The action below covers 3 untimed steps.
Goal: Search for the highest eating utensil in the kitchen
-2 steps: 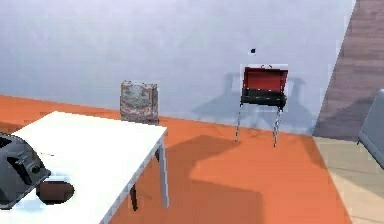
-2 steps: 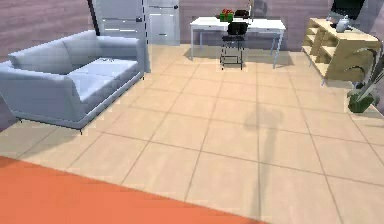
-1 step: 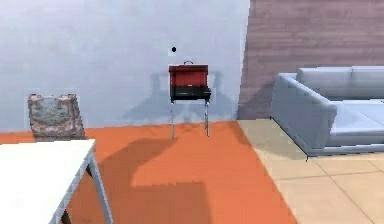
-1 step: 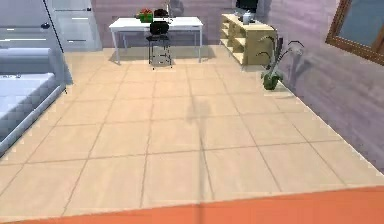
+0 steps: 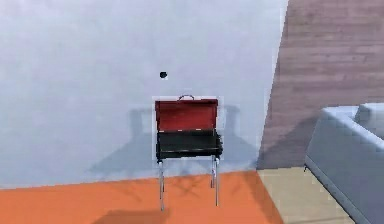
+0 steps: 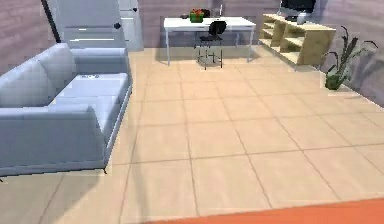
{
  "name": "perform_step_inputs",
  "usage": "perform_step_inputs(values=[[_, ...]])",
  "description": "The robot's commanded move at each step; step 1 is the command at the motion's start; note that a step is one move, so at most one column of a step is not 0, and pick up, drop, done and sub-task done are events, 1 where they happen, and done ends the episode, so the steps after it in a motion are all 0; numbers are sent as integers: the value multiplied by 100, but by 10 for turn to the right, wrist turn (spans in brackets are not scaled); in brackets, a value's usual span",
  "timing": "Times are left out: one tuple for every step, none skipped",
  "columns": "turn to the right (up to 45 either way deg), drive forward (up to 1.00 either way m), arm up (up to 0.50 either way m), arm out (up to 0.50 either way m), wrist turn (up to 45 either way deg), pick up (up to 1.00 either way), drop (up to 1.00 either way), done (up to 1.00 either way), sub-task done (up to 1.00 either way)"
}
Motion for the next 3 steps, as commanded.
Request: perform_step_inputs(values=[[0,35,0,0,0,0,0,0,0],[-450,0,0,0,0,0,0,0,0],[-180,0,0,0,0,0,0,0,0]])
